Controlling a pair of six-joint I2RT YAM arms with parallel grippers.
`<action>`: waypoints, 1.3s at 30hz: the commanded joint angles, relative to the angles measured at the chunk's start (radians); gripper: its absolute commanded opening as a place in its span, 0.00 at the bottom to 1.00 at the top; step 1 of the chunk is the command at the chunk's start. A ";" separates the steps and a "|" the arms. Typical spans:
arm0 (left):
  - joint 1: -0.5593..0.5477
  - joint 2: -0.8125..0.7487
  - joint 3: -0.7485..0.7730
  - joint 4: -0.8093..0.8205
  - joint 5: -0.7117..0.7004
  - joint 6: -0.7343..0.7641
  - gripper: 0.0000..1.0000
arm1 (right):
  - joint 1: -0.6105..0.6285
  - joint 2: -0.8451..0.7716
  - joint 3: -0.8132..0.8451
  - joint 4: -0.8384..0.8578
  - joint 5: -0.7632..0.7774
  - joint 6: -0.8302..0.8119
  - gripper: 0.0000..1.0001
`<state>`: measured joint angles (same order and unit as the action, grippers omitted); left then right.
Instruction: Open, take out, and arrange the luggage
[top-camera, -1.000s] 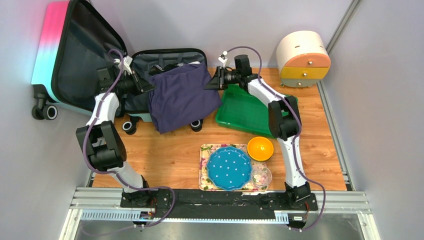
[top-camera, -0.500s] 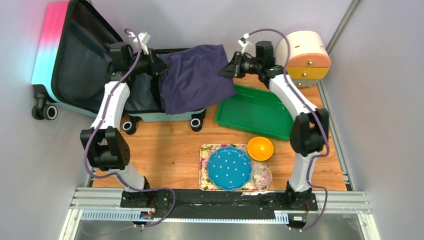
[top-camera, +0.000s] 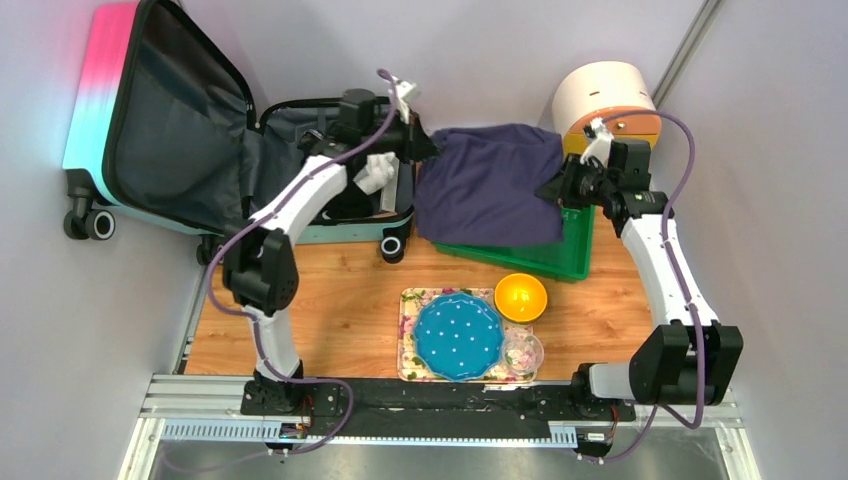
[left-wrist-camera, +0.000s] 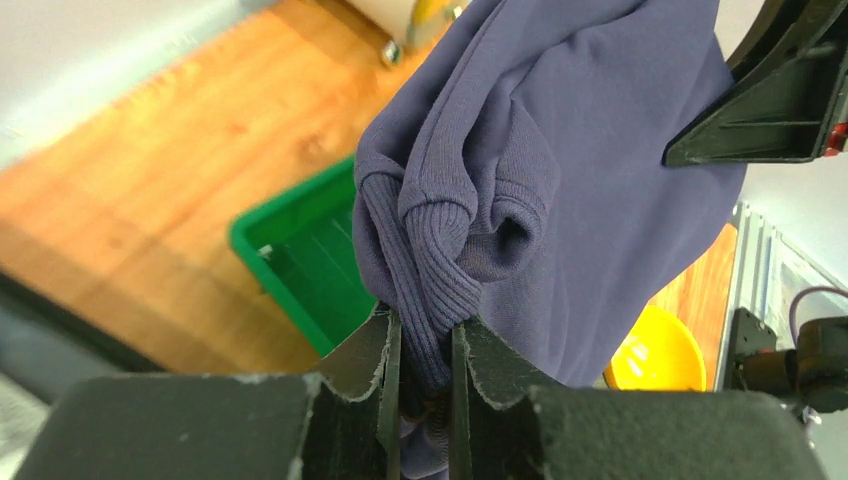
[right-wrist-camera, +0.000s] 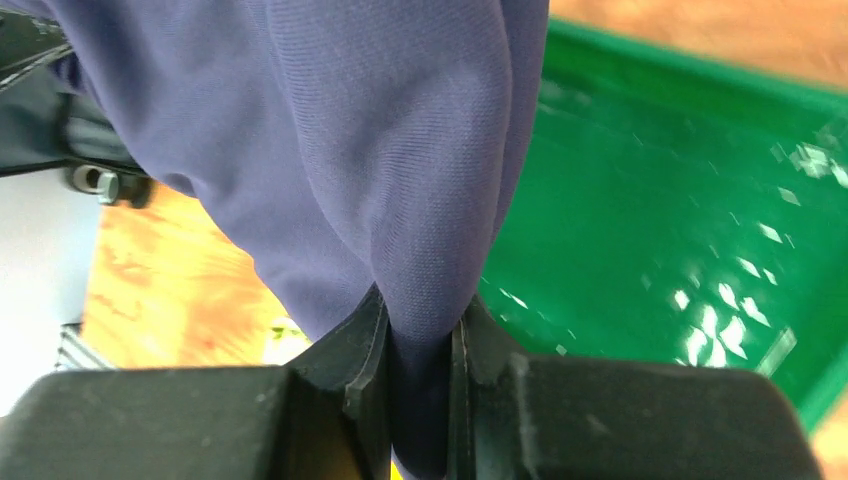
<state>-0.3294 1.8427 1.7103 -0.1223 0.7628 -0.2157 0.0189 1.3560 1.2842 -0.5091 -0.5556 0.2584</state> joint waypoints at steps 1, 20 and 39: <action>-0.072 0.088 0.029 0.118 -0.089 0.027 0.00 | -0.065 -0.063 -0.123 -0.095 0.143 -0.136 0.00; -0.174 0.484 0.325 0.103 -0.241 0.062 0.40 | -0.172 0.192 -0.168 -0.042 0.404 -0.220 0.00; 0.358 -0.293 -0.193 -0.241 -0.116 0.214 0.79 | -0.136 0.052 0.058 -0.163 0.215 -0.237 0.79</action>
<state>-0.0616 1.6333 1.6306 -0.2668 0.5838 -0.0589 -0.1547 1.4876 1.2758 -0.6765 -0.2520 0.0437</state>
